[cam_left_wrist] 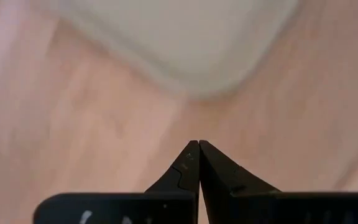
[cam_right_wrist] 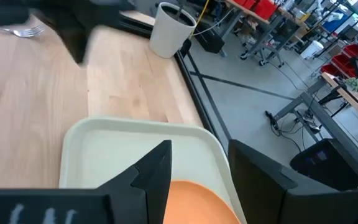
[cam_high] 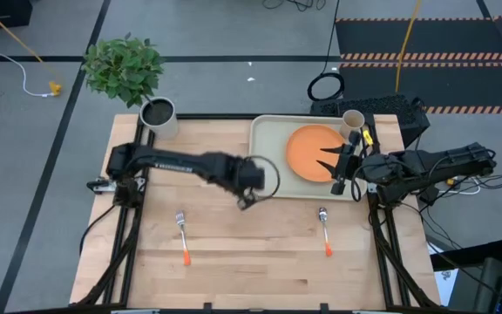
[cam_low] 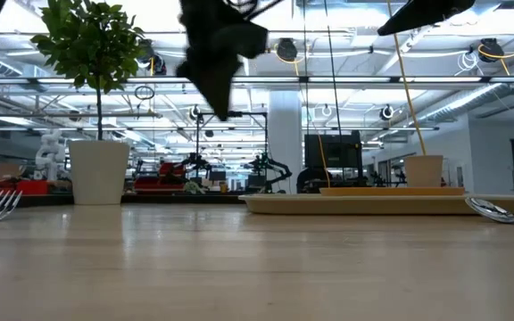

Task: Pick and place plate/cup/fork/spoon on tray
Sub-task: Put the orange fork to the left of the orange plate on the gray tray

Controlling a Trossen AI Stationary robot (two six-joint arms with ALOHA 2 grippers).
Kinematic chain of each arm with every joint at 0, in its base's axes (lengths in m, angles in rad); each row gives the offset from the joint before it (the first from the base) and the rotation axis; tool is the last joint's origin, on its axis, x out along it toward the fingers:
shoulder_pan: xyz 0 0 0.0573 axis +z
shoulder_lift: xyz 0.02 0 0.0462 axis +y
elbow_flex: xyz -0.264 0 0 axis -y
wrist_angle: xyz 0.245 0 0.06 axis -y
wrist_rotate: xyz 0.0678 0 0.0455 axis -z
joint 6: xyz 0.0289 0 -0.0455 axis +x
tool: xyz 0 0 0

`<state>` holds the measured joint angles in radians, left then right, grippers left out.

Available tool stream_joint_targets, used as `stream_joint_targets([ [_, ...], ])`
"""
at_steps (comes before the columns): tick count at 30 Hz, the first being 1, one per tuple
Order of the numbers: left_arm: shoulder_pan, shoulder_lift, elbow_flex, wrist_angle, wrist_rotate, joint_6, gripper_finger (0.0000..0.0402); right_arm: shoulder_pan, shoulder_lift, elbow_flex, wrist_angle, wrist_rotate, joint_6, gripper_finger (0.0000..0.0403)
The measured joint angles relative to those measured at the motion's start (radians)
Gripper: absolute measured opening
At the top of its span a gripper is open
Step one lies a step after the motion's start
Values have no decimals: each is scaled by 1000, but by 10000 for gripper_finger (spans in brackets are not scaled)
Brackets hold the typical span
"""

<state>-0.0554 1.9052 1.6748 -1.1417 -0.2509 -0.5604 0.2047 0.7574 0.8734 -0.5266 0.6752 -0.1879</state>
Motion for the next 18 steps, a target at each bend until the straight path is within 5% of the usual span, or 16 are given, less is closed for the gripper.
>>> stream_joint_targets([
  [10,-272,5,-2,-317,-43,-548,15,0,0,0,54,0,-46,153],
  [18,-437,4,-147,-310,41,-939,67,0,0,0,200,0,-78,153],
])
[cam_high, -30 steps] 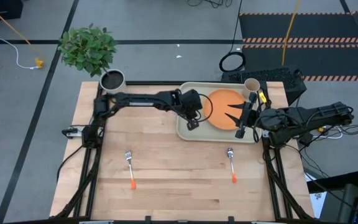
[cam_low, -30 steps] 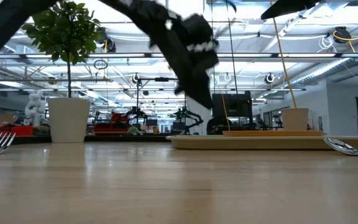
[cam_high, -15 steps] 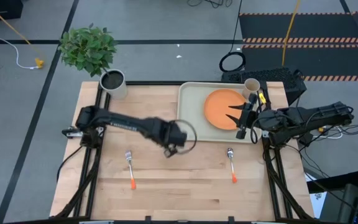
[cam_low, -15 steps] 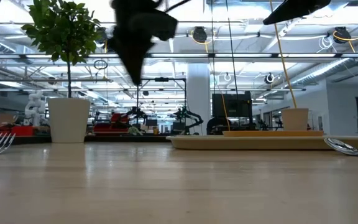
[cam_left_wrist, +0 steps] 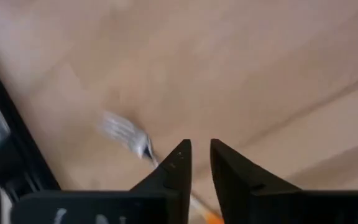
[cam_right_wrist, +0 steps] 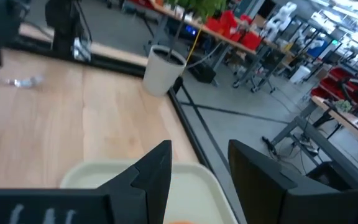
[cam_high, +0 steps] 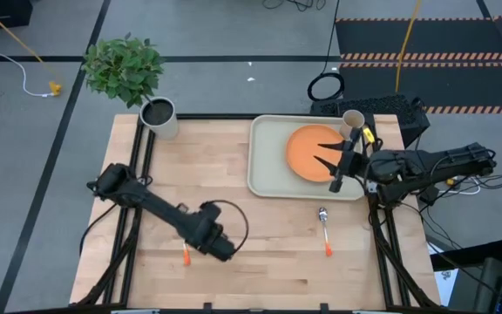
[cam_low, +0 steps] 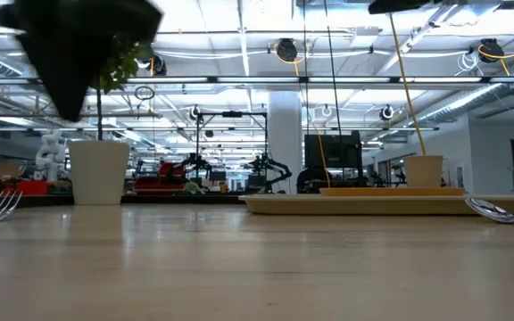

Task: Pick and place plate/cup/fork/spoon on tray
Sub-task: Put the orange fork to the left of the orange plate on the gray tray

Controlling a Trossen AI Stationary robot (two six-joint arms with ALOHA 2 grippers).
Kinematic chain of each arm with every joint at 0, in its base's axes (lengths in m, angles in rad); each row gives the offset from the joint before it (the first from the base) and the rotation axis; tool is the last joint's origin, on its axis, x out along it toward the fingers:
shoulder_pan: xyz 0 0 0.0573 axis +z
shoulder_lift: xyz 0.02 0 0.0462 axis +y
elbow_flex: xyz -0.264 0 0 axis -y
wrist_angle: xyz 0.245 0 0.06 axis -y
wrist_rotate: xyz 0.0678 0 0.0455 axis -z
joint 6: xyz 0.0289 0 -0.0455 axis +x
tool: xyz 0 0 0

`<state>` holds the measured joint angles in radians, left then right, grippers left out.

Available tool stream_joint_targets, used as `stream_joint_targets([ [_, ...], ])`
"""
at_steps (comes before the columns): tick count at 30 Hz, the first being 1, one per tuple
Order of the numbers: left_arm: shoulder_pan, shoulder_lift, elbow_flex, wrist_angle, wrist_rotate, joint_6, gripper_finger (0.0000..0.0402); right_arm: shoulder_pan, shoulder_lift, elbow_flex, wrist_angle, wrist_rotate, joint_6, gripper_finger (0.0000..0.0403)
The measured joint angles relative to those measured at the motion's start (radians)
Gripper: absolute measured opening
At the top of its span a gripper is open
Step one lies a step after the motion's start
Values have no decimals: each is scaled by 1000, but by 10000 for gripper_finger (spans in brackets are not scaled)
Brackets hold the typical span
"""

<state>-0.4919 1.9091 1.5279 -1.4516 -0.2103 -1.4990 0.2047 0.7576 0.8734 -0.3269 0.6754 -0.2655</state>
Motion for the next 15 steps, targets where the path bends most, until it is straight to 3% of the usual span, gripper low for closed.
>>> stream_joint_targets([
  [8,-82,1,-127,38,106,-317,127,0,6,0,140,0,-20,153],
  [15,-118,1,-217,157,135,-481,128,0,40,0,228,0,-34,153],
])
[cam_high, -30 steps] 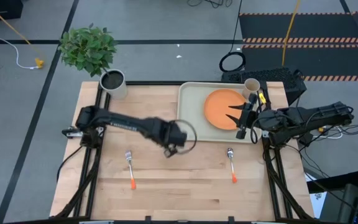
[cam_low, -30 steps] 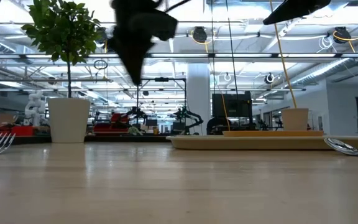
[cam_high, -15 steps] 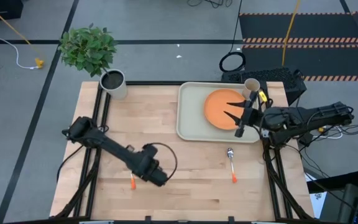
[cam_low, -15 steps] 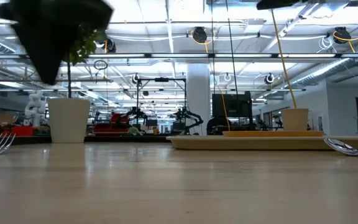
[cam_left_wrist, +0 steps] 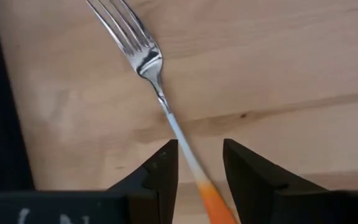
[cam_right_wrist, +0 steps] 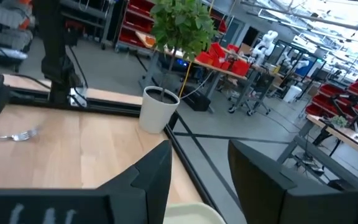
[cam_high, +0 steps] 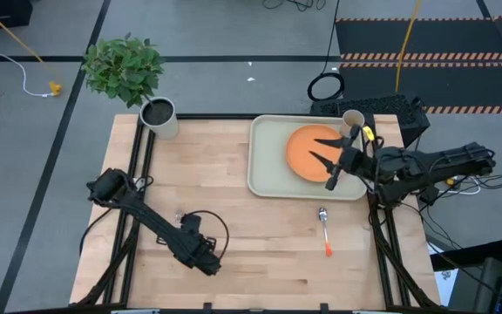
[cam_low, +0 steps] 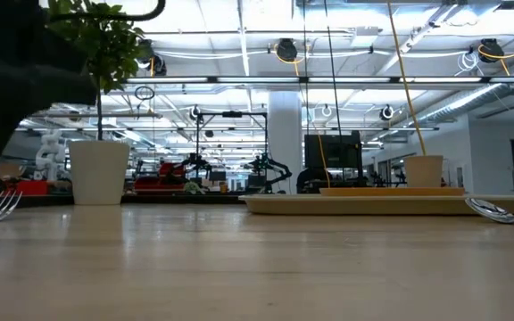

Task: Pick and place plate/cup/fork/spoon on tray
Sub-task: Put the orange fork to the left of the orange plate on the gray tray

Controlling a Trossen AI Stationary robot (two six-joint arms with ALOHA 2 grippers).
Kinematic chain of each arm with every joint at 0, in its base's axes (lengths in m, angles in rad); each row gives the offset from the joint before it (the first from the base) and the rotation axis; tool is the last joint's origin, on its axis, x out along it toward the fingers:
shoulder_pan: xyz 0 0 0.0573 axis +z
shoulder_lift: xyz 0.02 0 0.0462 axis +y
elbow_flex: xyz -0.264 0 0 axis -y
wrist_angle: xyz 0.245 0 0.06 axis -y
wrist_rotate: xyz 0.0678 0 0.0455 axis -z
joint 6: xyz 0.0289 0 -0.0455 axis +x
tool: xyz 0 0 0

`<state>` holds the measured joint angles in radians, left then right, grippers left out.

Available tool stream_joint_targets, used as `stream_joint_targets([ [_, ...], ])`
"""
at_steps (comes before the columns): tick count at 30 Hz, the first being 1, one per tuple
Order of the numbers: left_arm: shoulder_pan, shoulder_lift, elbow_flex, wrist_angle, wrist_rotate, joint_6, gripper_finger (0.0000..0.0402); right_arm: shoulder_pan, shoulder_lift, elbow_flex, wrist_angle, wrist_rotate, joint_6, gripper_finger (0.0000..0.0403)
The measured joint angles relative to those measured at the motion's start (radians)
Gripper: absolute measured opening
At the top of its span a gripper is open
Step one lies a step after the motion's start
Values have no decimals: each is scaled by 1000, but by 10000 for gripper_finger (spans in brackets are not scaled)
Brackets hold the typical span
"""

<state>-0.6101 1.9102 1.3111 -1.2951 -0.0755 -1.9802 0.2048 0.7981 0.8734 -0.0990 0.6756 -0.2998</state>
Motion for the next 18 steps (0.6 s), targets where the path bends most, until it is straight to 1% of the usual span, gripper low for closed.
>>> stream_joint_targets([
  [5,-7,0,-66,22,0,-27,110,0,43,0,23,0,-13,153],
  [9,-5,0,-106,26,-2,-99,95,0,76,0,21,0,-43,153],
  [13,8,0,-147,78,-2,-88,82,0,95,0,21,0,-61,153],
  [18,36,-5,-205,163,-5,-67,56,0,100,0,20,0,-55,153],
])
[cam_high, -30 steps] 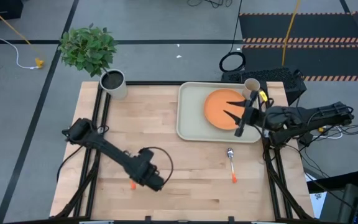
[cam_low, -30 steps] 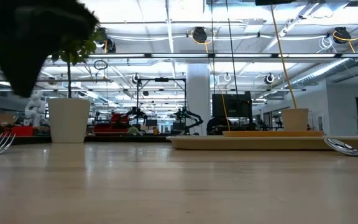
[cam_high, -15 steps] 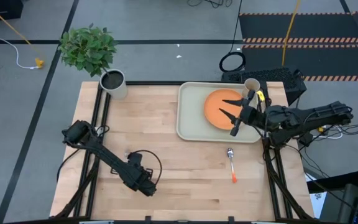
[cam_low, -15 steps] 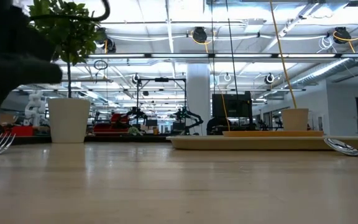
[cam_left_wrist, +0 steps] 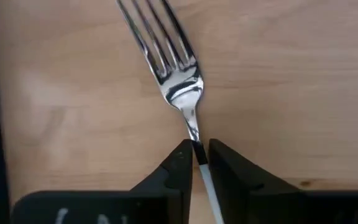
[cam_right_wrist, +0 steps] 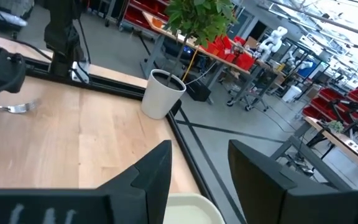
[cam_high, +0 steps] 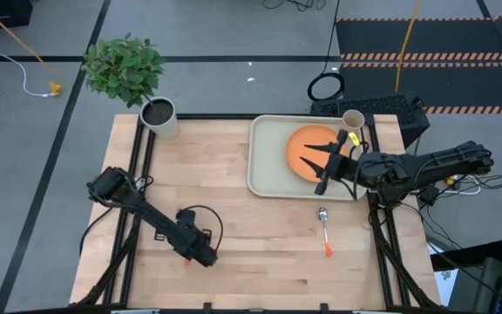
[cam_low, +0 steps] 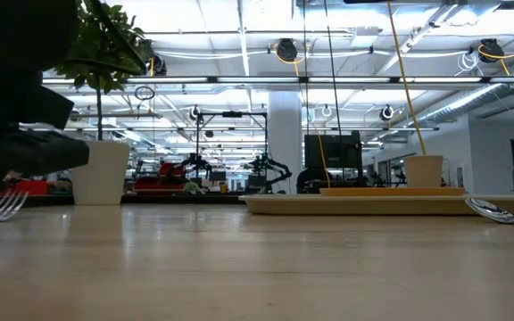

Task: Pick and place plate/cup/fork/spoon on tray
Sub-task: Put the orange fork to the left of the orange plate on the gray tray

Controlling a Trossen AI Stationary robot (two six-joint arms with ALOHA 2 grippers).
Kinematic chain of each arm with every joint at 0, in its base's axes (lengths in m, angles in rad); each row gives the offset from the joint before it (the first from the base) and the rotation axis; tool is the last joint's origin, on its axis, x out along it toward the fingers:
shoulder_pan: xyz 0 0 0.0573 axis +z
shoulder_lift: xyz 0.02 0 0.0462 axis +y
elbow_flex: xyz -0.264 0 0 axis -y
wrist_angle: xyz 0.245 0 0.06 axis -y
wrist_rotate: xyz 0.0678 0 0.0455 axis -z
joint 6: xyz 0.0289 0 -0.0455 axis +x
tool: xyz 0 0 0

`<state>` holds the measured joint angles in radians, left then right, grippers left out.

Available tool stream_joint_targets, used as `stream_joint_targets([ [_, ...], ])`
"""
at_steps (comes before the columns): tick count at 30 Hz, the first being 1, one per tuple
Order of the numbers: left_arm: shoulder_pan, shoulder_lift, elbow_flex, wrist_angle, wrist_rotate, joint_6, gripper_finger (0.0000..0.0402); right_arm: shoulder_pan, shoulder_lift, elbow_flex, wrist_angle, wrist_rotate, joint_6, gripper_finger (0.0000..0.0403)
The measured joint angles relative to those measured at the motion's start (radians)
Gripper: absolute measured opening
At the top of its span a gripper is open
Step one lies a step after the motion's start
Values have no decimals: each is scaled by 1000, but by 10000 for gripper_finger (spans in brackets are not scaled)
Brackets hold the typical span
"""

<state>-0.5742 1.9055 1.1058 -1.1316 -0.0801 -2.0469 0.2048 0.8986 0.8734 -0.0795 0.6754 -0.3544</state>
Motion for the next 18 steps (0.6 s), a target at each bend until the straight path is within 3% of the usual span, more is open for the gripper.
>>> stream_joint_targets([
  [7,42,-3,-26,46,19,112,10,9,0,0,-14,0,28,153],
  [12,59,-37,-31,48,12,177,16,33,0,0,-14,1,27,153],
  [18,66,-105,-34,27,-110,190,7,49,0,0,-3,2,23,153],
])
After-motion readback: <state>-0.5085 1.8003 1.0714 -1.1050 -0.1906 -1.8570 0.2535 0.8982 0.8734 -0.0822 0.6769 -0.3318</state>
